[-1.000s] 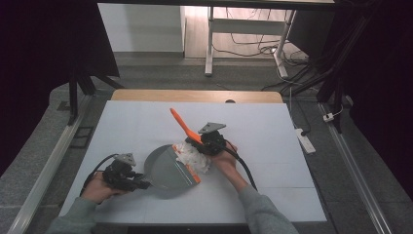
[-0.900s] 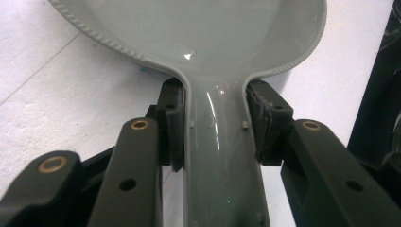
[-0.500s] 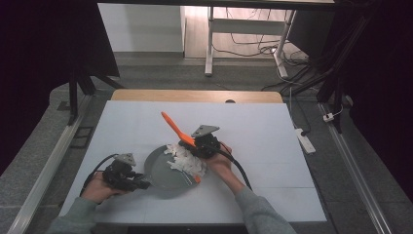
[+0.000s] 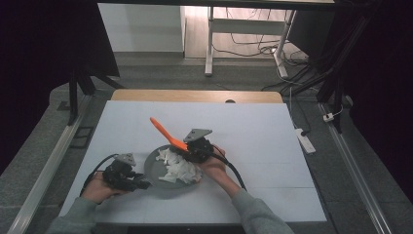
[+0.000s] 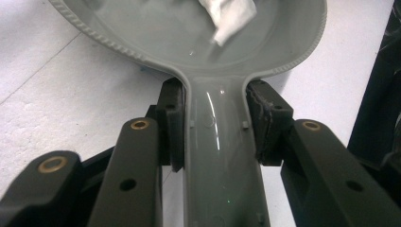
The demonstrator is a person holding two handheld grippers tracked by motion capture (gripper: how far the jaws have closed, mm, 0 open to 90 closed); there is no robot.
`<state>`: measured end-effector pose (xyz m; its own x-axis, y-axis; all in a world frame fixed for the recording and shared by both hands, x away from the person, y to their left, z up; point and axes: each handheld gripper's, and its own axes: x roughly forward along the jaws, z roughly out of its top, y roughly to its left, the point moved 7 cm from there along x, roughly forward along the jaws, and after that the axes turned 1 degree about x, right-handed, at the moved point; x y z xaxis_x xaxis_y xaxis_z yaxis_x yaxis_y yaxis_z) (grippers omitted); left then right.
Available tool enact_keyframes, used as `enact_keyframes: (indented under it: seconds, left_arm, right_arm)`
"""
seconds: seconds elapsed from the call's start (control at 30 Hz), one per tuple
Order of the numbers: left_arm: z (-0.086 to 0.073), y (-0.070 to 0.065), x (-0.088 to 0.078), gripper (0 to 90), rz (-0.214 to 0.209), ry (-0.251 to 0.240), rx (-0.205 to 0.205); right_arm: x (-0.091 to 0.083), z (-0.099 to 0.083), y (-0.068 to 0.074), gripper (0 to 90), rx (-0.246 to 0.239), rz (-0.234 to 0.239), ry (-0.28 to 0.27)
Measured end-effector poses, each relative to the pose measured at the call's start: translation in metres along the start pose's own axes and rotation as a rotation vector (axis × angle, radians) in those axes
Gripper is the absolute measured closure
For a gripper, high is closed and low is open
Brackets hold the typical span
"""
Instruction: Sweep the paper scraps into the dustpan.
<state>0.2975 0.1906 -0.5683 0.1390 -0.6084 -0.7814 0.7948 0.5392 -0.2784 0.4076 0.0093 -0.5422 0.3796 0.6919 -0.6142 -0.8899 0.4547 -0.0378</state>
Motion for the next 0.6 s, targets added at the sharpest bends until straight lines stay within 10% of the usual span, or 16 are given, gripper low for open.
enact_keyframes:
  seconds: [0.6]
  left_arm:
    - [0.0, 0.0, 0.0, 61.2, 0.002, -0.001, 0.001]
  right_arm:
    - [-0.044, 0.002, -0.047, 70.3, 0.116, -0.13, -0.09]
